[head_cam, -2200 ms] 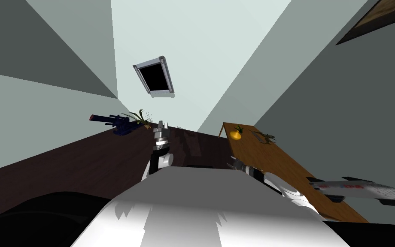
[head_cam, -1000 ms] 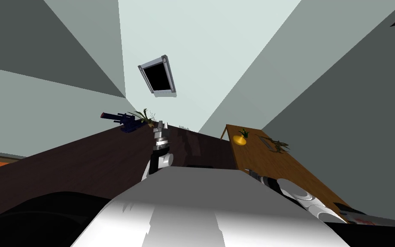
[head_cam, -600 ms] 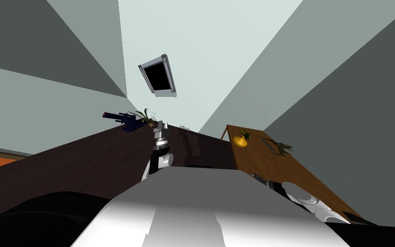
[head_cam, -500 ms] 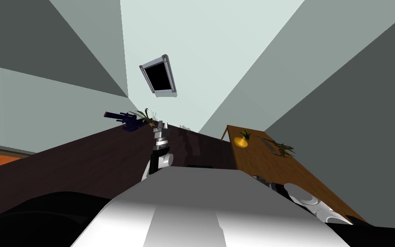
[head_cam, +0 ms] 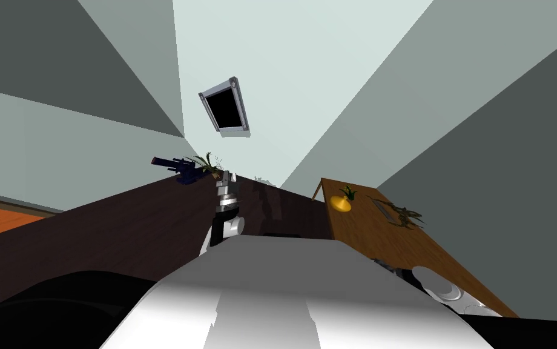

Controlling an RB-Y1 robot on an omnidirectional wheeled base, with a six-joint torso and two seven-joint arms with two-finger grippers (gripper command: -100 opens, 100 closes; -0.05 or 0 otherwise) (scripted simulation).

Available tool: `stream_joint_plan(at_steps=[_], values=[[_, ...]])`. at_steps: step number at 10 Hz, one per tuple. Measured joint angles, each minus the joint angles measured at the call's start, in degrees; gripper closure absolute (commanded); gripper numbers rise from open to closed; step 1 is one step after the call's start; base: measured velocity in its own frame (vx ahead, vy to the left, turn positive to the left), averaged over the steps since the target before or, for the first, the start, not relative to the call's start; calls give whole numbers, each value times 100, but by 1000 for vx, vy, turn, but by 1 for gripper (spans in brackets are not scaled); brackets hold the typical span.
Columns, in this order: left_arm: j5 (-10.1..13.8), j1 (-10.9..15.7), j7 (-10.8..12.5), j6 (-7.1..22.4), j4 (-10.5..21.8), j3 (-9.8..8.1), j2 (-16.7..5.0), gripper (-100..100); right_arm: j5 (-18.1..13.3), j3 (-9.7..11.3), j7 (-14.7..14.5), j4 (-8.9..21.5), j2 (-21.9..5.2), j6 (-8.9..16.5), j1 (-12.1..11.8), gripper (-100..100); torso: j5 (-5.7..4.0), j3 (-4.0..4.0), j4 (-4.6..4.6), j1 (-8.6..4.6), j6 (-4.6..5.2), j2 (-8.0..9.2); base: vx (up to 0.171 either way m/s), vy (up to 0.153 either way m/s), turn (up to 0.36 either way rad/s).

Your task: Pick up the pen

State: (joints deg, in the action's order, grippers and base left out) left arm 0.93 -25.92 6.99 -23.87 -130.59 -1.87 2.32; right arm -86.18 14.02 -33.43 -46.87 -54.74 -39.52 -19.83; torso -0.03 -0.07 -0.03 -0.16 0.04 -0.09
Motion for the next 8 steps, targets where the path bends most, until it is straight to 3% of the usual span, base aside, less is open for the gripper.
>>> stream_joint_plan(at_steps=[1, 2, 3, 8], values=[[0, 0, 0, 0, 0, 0, 0, 0, -114, 28, 1, 5, -19, 37, -40, -100, 1, 2, 1, 4, 0, 4, 10, -19, 4], [0, 0, 0, 0, 0, 0, 0, 0, -128, 32, 14, 0, -23, 47, -45, 0, 2, 5, 2, 13, 0, 9, 0, 0, 0], [0, 0, 0, 0, 0, 0, 0, 0, -127, 31, 13, 1, -23, 46, -44, -100, 4, 7, 3, 19, 0, 13, -66, -14, 268], [0, 2, 0, 0, 0, 1, 0, 0, 609, 594, -158, 715, 135, 14, 379, -100, 4, 30, 11, 16, 2, 52, -102, -19, 179]])
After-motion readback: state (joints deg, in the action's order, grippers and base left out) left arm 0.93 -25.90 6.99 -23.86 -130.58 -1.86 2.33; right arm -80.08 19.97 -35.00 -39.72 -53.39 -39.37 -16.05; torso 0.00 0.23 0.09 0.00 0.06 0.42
